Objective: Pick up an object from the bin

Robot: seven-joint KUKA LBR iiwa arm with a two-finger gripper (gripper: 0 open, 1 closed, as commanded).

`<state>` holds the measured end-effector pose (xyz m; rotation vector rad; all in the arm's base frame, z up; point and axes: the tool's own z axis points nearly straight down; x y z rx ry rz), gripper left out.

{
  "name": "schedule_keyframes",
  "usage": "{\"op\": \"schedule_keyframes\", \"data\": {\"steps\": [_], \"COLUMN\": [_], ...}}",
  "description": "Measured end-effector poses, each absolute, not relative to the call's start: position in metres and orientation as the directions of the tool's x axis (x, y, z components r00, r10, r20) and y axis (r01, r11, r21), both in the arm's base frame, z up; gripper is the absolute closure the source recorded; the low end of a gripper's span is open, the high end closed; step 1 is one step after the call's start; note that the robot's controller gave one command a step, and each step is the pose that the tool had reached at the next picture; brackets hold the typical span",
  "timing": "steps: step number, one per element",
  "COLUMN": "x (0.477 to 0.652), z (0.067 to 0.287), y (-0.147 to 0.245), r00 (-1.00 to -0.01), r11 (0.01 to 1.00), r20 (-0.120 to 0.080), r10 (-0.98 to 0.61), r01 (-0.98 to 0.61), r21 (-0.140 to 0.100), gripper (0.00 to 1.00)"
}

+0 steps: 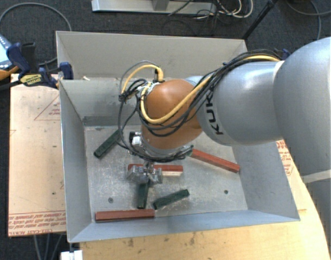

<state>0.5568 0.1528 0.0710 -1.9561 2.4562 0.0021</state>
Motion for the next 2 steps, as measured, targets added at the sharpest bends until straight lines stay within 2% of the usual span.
{"op": "schedule_keyframes", "data": {"steps": [1, 2], "x": [0.586, 0.641], "z": [0.153, 0.298], "y": [0.187, 0.207], "r00": [-0.217, -0.241], "r11": [0.217, 0.241], "r20": [-0.010, -0.010], "r10": [-0.976, -0.971], "r01": [-0.976, -0.970], "r21": [-0.010, -0.011], "gripper": [1.00, 1.00]}}
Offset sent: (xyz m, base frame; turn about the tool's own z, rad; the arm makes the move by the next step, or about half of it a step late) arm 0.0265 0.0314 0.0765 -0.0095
